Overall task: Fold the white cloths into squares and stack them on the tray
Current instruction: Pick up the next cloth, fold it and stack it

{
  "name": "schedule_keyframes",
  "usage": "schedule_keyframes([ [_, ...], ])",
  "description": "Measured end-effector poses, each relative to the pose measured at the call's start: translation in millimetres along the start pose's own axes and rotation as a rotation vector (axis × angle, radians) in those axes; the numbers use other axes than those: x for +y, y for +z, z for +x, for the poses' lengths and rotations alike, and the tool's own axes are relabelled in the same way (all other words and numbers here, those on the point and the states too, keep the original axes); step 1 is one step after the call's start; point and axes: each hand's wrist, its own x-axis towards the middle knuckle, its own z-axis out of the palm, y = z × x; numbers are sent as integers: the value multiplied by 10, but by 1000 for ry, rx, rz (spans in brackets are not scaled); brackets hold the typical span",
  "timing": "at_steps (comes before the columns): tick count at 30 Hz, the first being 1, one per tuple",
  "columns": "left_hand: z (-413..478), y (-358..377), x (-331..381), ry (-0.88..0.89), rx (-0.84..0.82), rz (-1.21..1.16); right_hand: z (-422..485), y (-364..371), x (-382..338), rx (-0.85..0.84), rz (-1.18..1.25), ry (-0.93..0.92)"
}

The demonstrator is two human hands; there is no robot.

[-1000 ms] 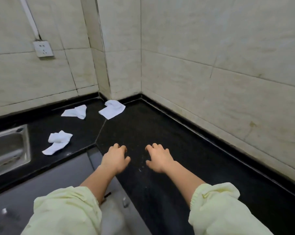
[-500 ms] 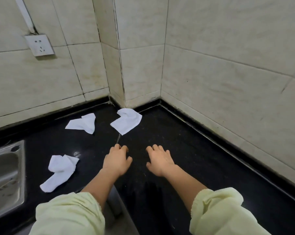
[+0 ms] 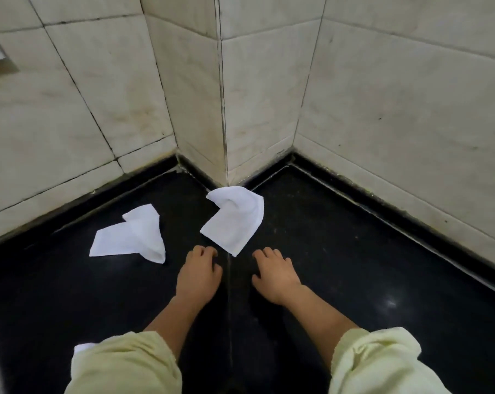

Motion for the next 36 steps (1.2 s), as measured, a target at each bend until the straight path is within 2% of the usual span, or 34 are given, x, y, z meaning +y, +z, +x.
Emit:
schedule_keyframes([
  [3, 212, -7, -131, -11, 46, -59, 214, 40, -115, 22, 8, 9],
  [11, 761, 133, -379, -142, 39, -165, 757, 146, -356, 59, -33, 36],
  [15, 897, 212, -429, -76, 69, -232, 895, 195, -419, 75, -139, 15],
  [19, 949, 229, -399, -65, 85, -312, 983, 187, -422, 163, -244, -21],
  [21, 957, 203, -367, -67, 91, -337, 1003, 173, -369, 173, -52, 2],
  [23, 965, 165, -337, -73, 81, -351, 969, 109, -312, 154, 279, 145],
  [25, 954, 126, -298, -65, 65, -387, 903, 68, -252, 218, 558, 226],
  [28, 876, 59, -201, -30, 41, -462, 715, -48, -203, 296, 807, 260],
  [36, 613, -151, 313, 107, 55, -454, 136, -608, 126, 626, 1375, 337],
])
